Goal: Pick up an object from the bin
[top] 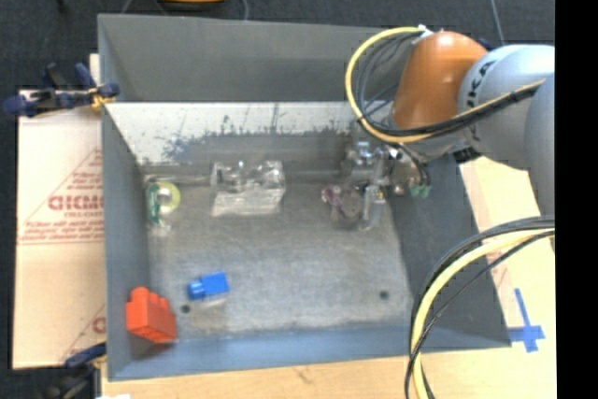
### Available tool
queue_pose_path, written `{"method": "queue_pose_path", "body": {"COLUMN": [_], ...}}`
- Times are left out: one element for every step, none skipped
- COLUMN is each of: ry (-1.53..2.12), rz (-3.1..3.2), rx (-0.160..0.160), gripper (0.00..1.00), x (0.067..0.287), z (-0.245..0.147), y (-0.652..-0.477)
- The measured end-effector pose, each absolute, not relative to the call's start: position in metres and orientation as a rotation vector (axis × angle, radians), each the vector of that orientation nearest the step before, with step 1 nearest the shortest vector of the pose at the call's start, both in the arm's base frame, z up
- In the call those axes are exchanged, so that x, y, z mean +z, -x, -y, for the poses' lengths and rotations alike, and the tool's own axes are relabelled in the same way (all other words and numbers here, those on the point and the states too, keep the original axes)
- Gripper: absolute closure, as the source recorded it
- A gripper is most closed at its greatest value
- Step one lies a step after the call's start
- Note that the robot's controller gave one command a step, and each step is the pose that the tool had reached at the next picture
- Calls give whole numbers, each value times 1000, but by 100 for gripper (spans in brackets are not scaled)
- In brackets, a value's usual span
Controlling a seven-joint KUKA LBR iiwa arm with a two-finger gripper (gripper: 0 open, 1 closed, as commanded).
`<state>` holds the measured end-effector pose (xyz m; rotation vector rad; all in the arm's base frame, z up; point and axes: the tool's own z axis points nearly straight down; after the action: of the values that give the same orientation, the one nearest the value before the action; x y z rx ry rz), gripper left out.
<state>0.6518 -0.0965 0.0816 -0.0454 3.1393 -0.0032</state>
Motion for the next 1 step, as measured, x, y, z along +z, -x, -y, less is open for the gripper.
{"method": "queue_pose_path", "body": {"ry": [49], "rz": [-3134], "rx": [-4], "gripper": [100], "x": [87], "z": [96], "y": [-653]}}
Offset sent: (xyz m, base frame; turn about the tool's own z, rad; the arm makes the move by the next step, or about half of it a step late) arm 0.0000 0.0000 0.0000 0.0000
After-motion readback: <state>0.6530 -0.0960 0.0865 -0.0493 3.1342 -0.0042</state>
